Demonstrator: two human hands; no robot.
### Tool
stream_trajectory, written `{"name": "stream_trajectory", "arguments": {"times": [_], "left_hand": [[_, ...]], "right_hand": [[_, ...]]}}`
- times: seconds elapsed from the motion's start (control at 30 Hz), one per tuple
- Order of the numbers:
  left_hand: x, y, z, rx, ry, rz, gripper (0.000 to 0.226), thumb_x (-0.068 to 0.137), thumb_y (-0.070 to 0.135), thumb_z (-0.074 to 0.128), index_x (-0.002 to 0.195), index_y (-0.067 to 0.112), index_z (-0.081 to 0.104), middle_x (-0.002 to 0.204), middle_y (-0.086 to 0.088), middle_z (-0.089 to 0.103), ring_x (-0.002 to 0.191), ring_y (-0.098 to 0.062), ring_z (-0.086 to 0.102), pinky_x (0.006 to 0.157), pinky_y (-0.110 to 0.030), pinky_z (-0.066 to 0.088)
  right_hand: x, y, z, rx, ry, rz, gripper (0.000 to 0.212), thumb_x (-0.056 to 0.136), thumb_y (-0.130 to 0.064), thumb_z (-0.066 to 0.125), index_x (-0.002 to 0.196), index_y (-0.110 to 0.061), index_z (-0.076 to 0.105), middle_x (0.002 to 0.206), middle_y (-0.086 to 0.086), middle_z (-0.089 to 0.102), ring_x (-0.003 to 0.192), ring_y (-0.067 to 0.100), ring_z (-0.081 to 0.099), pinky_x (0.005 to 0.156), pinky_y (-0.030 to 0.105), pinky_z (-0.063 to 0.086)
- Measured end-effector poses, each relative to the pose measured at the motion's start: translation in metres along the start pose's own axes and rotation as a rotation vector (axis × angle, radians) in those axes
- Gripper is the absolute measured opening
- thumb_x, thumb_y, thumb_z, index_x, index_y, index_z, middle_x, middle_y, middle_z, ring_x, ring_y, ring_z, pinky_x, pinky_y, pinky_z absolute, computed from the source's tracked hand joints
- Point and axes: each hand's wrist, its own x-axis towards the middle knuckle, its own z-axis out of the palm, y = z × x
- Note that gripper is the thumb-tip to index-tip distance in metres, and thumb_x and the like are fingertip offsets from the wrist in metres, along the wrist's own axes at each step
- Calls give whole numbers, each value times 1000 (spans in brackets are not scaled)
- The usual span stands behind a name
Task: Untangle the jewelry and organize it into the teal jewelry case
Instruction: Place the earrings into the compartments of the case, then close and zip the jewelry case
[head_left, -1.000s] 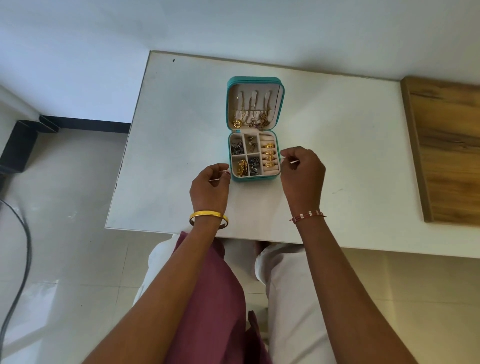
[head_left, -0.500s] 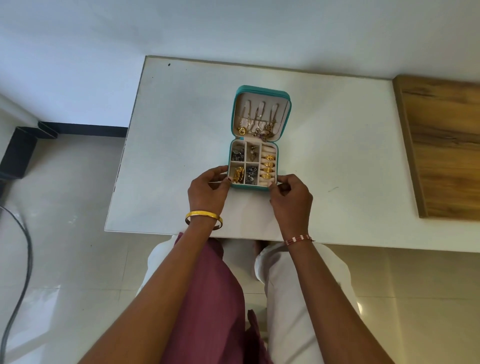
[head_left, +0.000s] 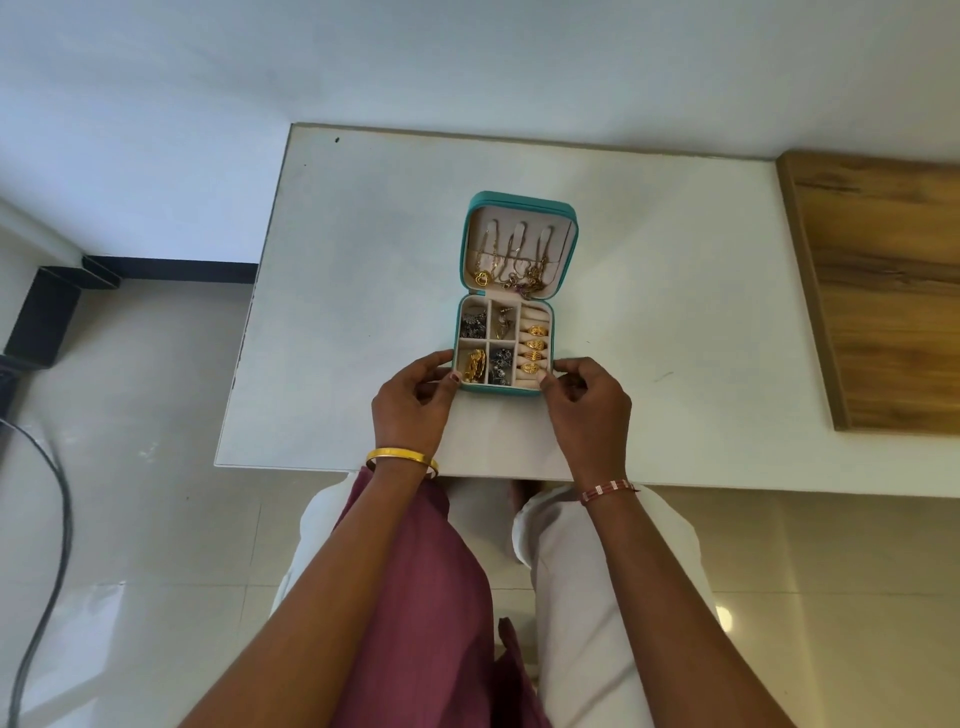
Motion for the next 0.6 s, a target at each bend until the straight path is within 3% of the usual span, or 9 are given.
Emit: {"name": "stream_trajectory", "arguments": {"times": [0.1, 0.23, 0.33, 0.43, 0.5, 0.6], "left_hand": [[1, -1, 1, -16, 5, -12, 30, 83, 12, 64, 113, 12, 63, 103, -12, 69, 88, -16, 62, 90, -36, 52], [1, -2, 2, -45, 6, -25, 30, 83, 12, 64, 113, 12, 64, 103, -11, 69, 90, -17, 64, 90, -33, 51], [0, -4, 2, -8, 19, 8, 29, 83, 12, 63, 112, 14, 64, 101, -9, 69, 83, -11, 62, 81, -13, 48], [-3, -5, 4, 42, 30, 41, 28, 83, 13, 63, 111, 14, 65, 98, -7, 69, 77, -7, 58, 69, 2, 41], [-3, -5, 4, 49, 28, 39, 28, 83, 14, 64, 111, 15, 65, 96, -6, 69, 77, -8, 58, 69, 0, 42], [-3, -4, 3, 14, 23, 16, 28, 82, 14, 65, 111, 15, 65, 96, -6, 69, 80, -11, 60, 80, -17, 47]], "right_hand": [[16, -10, -3, 53, 61, -34, 28, 86, -14, 62, 112, -5, 61, 103, 14, 64, 82, 12, 55, 59, -1, 40], [53, -37, 0, 79, 59, -140, 42, 90, -19, 56, 130, -11, 48, 125, 11, 51, 100, 17, 55, 67, 11, 42], [77, -52, 4, 137, 26, -175, 45, 94, -20, 49, 137, -12, 39, 133, 11, 47, 109, 18, 55, 71, 11, 46], [88, -56, 4, 153, 4, -242, 37, 96, -14, 45, 132, -7, 45, 124, 12, 57, 103, 12, 55, 68, 4, 46], [90, -55, 2, 139, 7, -267, 32, 95, -13, 46, 126, -5, 51, 118, 12, 61, 99, 12, 56, 68, 6, 46], [84, -53, -1, 165, 15, -260, 27, 94, -13, 48, 118, -4, 55, 109, 9, 63, 93, 14, 58, 69, 9, 48]]}}
